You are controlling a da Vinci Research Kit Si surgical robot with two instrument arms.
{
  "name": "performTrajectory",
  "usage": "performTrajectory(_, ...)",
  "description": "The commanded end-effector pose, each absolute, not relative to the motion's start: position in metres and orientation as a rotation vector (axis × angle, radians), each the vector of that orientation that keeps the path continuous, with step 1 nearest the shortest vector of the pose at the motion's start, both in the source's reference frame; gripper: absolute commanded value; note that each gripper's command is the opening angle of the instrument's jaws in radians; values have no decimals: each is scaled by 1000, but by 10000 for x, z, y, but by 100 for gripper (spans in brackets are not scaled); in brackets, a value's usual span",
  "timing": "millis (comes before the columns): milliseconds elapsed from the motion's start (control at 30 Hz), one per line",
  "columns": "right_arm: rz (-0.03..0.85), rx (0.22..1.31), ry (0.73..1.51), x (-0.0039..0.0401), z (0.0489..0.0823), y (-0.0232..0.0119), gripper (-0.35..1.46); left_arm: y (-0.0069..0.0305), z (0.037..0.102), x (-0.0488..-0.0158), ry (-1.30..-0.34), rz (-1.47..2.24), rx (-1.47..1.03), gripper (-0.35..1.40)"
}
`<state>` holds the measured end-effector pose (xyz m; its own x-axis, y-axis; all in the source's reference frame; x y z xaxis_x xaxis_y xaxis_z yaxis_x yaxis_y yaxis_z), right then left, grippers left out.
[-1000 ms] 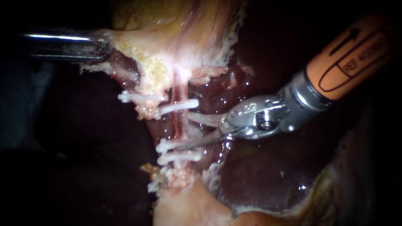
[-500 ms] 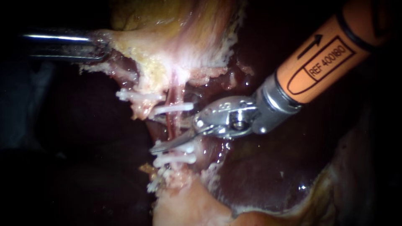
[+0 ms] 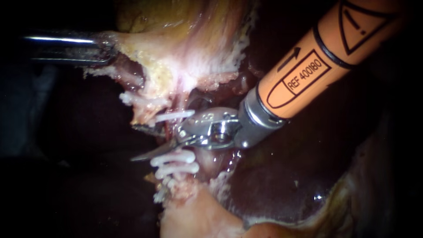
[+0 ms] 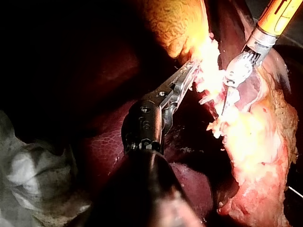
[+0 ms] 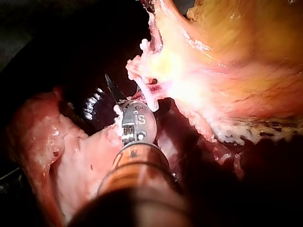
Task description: Go to the cutting position right tube
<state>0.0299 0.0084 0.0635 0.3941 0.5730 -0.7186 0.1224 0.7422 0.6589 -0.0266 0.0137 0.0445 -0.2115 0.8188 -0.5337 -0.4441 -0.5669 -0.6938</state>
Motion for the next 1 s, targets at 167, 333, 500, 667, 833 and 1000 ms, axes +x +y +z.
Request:
performTrajectory(167, 314, 767, 1188, 295, 610, 84, 133, 137, 445, -266, -503, 1885, -1170, -35)
performTrajectory(333, 309, 812, 1208, 296, 588, 77, 131, 138, 445, -266, -500, 1884, -1169, -35)
performTrajectory(500, 312, 825, 1218, 298, 577, 75, 131, 138, 445, -266, -500, 1884, -1169, -35)
performTrajectory(667, 316, 828, 1227, 296, 573, 78, 131, 138, 445, -266, -500, 1884, -1169, -35)
performTrajectory(833, 318, 826, 1227, 296, 574, 78, 131, 138, 445, -266, -500, 1884, -1169, -35)
performTrajectory(1000, 318, 825, 1227, 296, 574, 78, 131, 138, 445, -266, -499, 1884, -1169, -35)
